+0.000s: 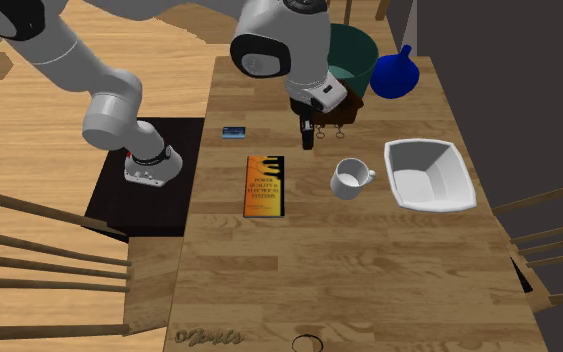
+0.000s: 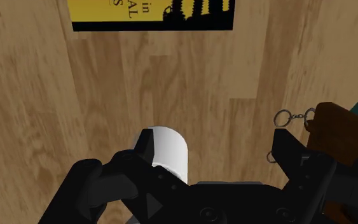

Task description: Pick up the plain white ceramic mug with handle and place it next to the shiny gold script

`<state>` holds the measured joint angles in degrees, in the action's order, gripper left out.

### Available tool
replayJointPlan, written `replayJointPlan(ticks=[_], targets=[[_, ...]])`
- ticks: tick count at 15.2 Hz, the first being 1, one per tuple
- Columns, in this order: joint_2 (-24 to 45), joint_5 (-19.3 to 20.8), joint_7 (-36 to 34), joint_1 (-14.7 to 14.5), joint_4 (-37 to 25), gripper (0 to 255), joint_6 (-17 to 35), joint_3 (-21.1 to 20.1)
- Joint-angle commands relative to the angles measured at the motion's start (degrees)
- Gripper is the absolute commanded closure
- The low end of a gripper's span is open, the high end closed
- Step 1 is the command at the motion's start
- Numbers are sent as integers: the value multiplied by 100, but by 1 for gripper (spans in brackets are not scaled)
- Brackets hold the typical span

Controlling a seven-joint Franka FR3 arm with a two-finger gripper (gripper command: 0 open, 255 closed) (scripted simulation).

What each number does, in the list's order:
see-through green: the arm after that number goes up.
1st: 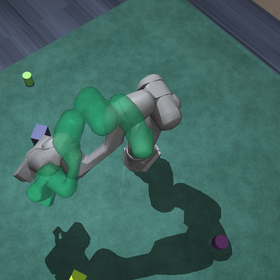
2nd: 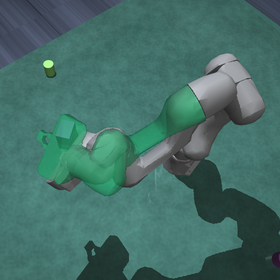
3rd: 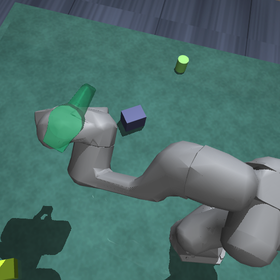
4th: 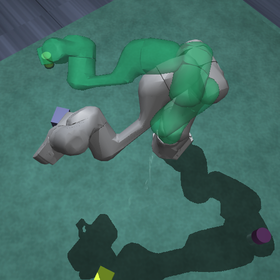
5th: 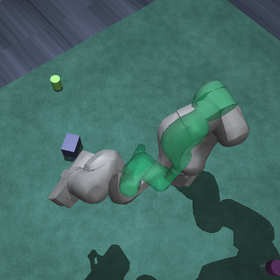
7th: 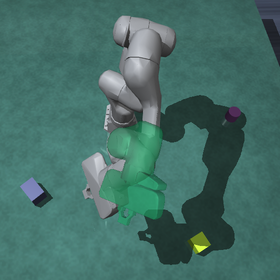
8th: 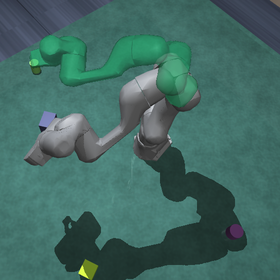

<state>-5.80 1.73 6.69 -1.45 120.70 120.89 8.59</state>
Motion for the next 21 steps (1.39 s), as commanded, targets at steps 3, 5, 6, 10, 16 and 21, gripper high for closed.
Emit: replayJointPlan(ticks=[3,5,6,10,16,21], targets=[[925,-222,239,31,-686,0,195,64],[1388,-337,342,61,-1071,0,246,68],[1621,-394,391,81,-1277,0,260,64],[2568,-602,560,183,-2196,0,236,26],[3056,-693,625,236,-2465,0,436,-13],[3202,-721,642,245,-2402,0,643,-28]])
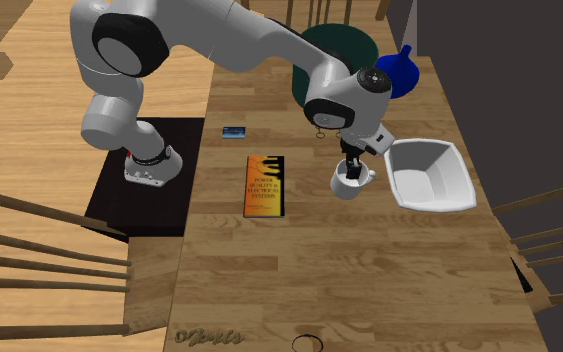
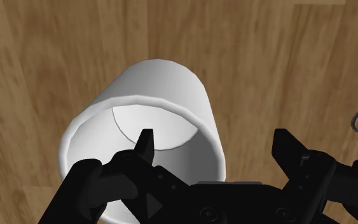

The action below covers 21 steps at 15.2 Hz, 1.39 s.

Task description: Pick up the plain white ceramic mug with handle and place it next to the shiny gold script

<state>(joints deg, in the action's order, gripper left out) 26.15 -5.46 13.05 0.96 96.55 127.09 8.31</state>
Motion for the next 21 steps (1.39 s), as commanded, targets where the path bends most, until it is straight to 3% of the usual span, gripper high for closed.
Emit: replayJointPlan(ticks=[1,6,7,16,21], targets=[[7,-3,7,4,12,0,22,0],[7,-3,6,4,12,0,22,0],[7,-3,6,4,12,255,22,0],[7,-3,7,4,12,255,22,0],[-155,33,-20,-5,-142,255,-292,18]])
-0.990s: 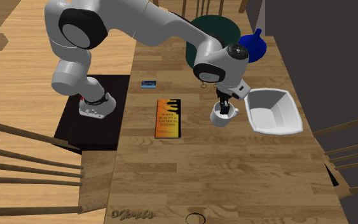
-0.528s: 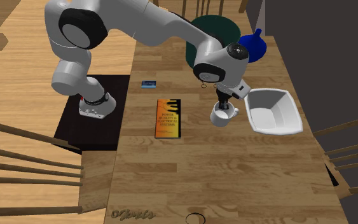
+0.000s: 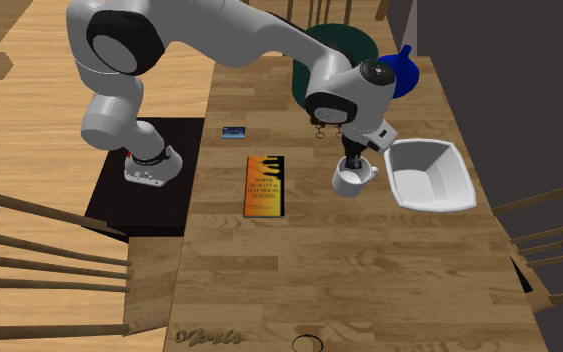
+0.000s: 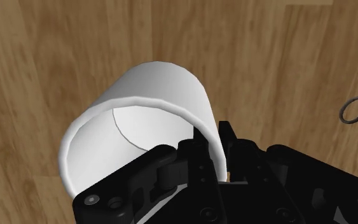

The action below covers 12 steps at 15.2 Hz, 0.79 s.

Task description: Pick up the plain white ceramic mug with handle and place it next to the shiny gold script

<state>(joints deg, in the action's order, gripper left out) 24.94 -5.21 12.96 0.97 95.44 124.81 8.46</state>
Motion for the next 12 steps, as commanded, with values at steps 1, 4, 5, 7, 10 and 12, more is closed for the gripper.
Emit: replayJointPlan(ticks=[1,4,5,7,10,12], targets=[[-63,15,-16,-7,-67,255,-128,6],[-145,34,-31,-10,-181,255,-323,15],[-170,40,-35,-11,-222,255,-389,18],[-218,52,-44,-12,-309,255,-523,23],[-281,67,-56,-13,-450,255,-726,29],[-317,76,-64,-13,-552,255,-864,33]])
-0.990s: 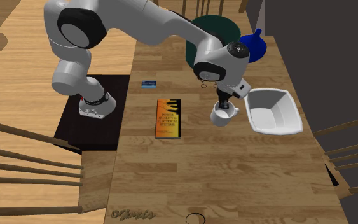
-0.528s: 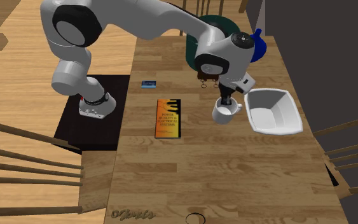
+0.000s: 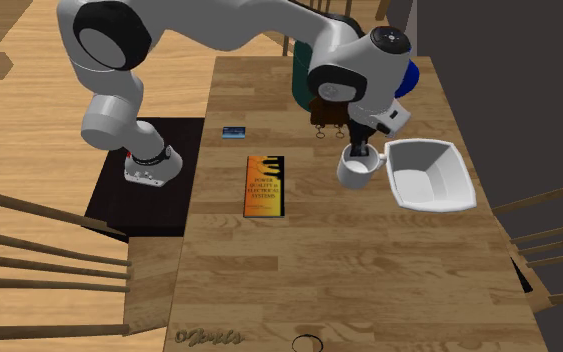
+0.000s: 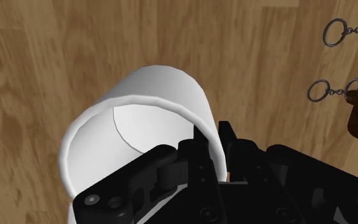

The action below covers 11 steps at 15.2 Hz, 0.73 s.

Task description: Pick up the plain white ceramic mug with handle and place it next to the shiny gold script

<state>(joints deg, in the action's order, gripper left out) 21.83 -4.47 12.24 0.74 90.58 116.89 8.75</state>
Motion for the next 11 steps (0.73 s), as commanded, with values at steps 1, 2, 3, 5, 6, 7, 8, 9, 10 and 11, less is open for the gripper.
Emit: replayJointPlan(ticks=[1,2,3,5,6,7,8,9,10,11], targets=[[-24,6,5,10,-119,255,-142,7],[-39,10,1,10,-175,255,-212,8],[-53,13,-2,11,-231,255,-283,10],[-77,20,-9,12,-351,255,-426,13],[-88,23,-12,13,-413,255,-498,15],[-97,26,-15,15,-477,255,-571,16],[-104,28,-17,16,-543,255,-645,18],[-111,30,-20,18,-611,255,-719,19],[-115,32,-23,19,-681,255,-794,20],[-119,34,-25,21,-753,255,-869,21]])
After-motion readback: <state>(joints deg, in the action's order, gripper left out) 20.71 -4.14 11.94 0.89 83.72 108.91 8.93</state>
